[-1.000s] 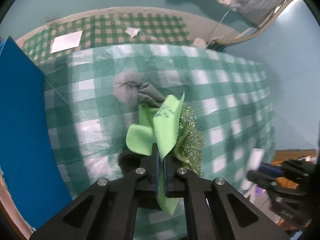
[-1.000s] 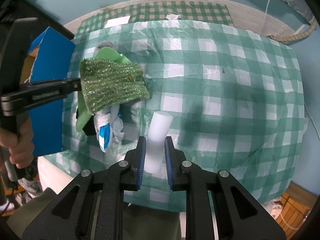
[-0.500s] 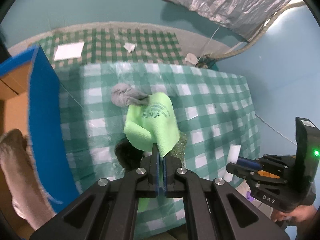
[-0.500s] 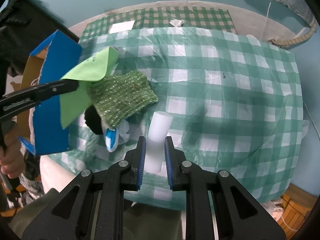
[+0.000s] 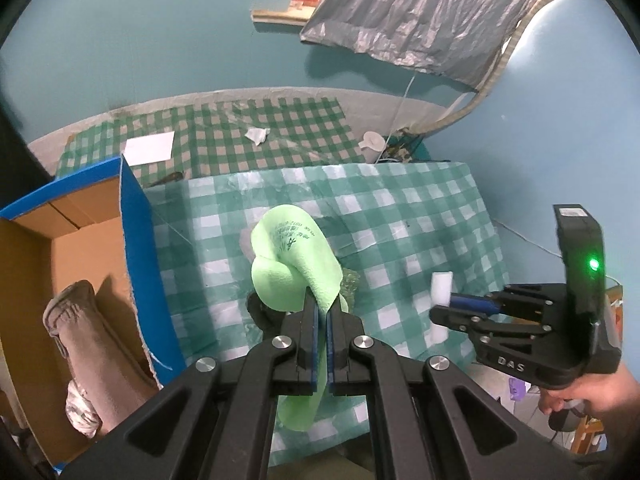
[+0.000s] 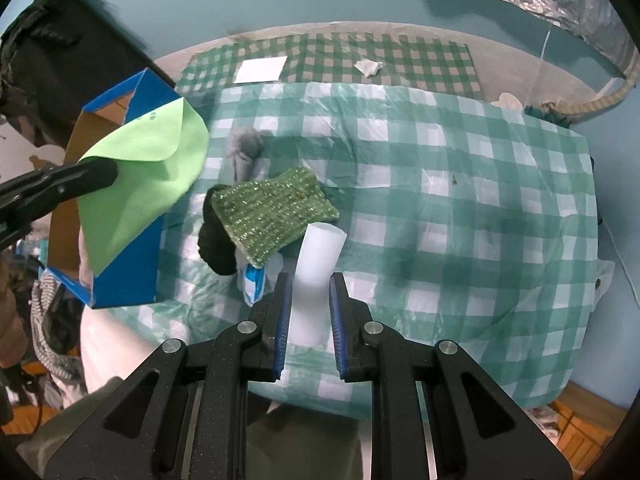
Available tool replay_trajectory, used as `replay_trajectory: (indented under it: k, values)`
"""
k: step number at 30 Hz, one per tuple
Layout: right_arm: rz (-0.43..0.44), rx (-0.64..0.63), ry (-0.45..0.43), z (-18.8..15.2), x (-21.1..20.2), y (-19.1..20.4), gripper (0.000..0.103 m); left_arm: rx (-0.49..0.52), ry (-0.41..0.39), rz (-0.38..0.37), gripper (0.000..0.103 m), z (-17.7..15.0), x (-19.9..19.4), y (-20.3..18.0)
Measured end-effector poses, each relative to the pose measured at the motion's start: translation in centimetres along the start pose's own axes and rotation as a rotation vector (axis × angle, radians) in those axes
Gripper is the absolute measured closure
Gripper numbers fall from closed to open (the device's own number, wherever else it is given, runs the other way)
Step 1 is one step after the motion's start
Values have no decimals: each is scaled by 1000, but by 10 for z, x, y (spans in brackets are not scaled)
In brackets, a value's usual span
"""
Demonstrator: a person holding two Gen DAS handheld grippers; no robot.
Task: Organize soft objects
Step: 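Carry the foam sheet with the left gripper while the right carries the foam block to the box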
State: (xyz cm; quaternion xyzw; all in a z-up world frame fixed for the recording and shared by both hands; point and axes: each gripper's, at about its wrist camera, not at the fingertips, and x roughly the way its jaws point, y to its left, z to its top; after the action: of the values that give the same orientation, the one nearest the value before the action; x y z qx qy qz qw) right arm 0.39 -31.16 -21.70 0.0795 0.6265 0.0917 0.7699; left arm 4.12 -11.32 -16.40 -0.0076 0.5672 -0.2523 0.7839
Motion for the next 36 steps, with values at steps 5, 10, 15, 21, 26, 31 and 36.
replay_trajectory:
  k: [5, 10, 15, 21, 26, 31, 36]
  values:
    - [10, -14, -13, 2, -5, 6, 86, -7, -27, -6, 100, 0, -17, 0]
    - [9, -38, -29, 5, -11, 14, 86, -34, -64, 1, 100, -2, -37, 4]
    - [8, -67, -47, 9, -21, 24, 86, -47, -90, 36, 100, -6, -56, 10]
    - [5, -112, -67, 18, -31, 38, 86, -64, -101, 80, 100, -14, -67, 19]
    - [9, -145, -82, 25, -37, 53, 86, -97, -113, 96, 100, -18, -73, 28]
    - [20, -181, -97, 33, -43, 70, 86, -125, -126, 115, 100, -25, -82, 39]
    - [32, -212, -104, 41, -46, 87, 86, -147, -140, 134, 100, -29, -91, 49]
